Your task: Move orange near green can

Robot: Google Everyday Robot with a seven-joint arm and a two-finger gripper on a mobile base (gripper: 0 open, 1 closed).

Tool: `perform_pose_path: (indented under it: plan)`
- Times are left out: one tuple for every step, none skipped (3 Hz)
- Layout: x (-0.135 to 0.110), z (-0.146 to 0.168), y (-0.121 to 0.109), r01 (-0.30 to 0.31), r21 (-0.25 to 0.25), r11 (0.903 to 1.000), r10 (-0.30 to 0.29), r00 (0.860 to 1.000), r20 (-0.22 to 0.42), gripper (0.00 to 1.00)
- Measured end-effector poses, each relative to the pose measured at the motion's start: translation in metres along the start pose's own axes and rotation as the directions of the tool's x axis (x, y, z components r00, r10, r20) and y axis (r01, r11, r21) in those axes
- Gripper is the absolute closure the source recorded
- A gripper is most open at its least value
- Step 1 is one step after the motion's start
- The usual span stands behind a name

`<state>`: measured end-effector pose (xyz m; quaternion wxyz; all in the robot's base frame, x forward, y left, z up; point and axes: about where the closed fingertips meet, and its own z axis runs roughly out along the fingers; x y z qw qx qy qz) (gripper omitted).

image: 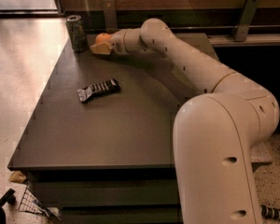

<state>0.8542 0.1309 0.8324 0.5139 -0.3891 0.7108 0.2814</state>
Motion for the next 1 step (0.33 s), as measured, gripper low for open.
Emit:
perform_pose_path:
  plan:
    - [0.0000,0.0000,0.0000,0.000,0.000,1.0000,0.000,1.000,0.000,0.00]
